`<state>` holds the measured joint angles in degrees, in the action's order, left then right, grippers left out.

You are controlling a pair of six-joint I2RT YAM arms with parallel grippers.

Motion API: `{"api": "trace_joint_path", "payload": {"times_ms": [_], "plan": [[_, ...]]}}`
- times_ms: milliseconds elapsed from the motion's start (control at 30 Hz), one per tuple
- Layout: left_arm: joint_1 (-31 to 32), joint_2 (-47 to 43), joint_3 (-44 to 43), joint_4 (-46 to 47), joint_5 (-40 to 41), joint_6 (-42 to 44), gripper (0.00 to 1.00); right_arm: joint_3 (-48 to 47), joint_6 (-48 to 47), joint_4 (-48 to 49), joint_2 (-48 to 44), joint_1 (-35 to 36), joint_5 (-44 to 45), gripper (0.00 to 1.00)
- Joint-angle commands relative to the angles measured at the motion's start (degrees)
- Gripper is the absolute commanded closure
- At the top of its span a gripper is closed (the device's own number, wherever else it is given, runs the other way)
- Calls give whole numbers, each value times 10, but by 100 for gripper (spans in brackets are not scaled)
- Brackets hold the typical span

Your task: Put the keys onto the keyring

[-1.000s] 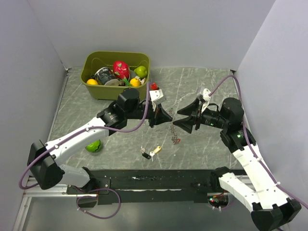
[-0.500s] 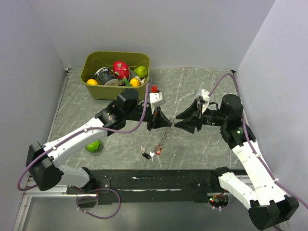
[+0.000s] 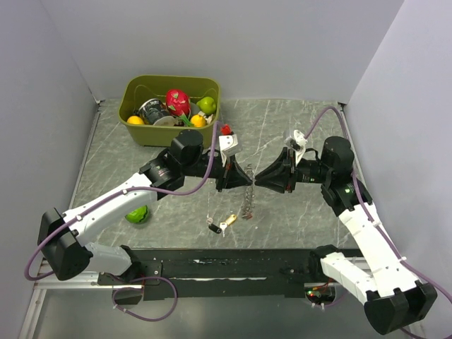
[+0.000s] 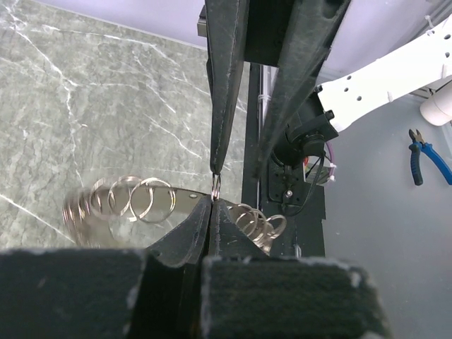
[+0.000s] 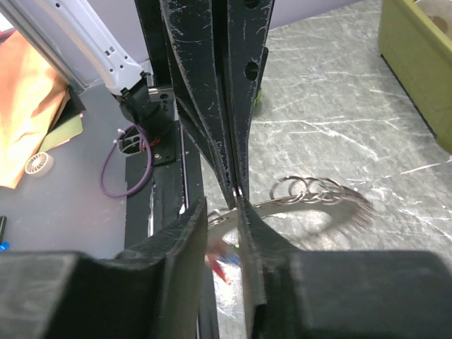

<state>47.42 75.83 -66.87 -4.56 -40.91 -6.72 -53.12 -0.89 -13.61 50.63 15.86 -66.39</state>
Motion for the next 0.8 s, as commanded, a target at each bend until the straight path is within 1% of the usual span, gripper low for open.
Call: {"api": "trace_joint_path", "payload": {"times_ms": [0,167,233,333,500,600,667,700,767], "plan": [[6,-16,-25,41,-12,-10,99,6,7,20,8,0,-15,73],[7,-14,-30,39,-5,-10,99,10,3,17,17,0,-11,81],[7,-13,-31,40,-6,-11,99,10,2,17,20,0,-11,81],[7,-12,-31,40,-6,-14,99,11,4,20,24,1,-11,78],[9,-12,-30,42,-8,-15,99,16,7,29,27,2,-15,76],[10,-10,-33,41,-11,-15,99,17,7,30,32,3,-11,70],[11,-8,-36,40,-11,-15,99,17,7,29,33,3,-6,62],[11,-9,-38,38,-11,-13,99,16,8,27,33,3,-4,60],[12,-9,-40,36,-9,-12,99,15,5,22,34,3,1,60]]}}
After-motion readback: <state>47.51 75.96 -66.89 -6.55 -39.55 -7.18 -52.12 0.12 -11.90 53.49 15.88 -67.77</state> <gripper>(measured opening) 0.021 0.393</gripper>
